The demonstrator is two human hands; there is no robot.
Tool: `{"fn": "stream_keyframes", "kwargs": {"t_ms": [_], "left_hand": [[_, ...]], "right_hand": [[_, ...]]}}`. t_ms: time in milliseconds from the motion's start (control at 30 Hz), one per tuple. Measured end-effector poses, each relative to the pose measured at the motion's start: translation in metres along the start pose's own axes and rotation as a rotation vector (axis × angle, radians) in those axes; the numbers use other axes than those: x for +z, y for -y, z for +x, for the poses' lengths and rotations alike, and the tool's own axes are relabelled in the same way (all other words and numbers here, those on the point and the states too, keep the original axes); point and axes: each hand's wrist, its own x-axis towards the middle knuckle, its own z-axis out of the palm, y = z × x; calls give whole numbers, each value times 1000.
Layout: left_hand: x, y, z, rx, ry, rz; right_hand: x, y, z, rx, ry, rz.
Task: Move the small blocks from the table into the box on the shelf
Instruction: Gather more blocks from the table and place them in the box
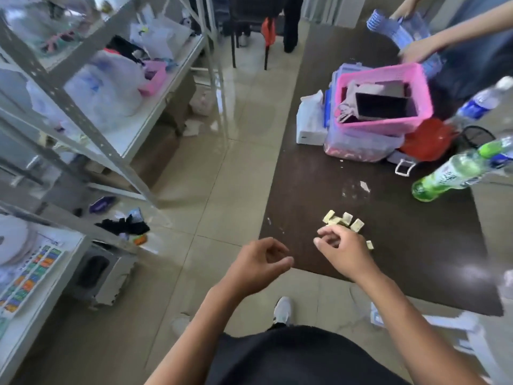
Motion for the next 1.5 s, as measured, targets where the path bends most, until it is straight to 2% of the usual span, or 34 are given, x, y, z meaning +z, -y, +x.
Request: {"fn": "stream_keyframes", "kwargs": {"t_ms": [67,200,333,500,700,900,1000,1167,1333,1500], "left_hand": [[22,-19,8,16,26,-62],[52,-38,24,12,66,-11],[62,-42,43,-25,118,72],[71,-46,81,1,177,116],[95,-61,149,122,78,271],[105,-59,189,211,274,606],[106,-53,197,204,331,730],[102,-33,194,147,167,719],[99,-22,180,47,107,716],[100,-23,175,32,95,660]], "right_hand": [[-22,-31,8,85,-53,-4],[-44,-82,26,227,-106,-182],[-37,-111,35,376,-77,-107],[-20,-128,29,337,-207,-127],[-37,-135,44,325,-119,-141],[-38,-138,47,385,-86,-76],[-39,-137,55,293,-98,32],[-46,-120,77,106,-137,-3],[-36,-120,88,149,-98,-95],[-27,-128,80,138,-164,-48]]}}
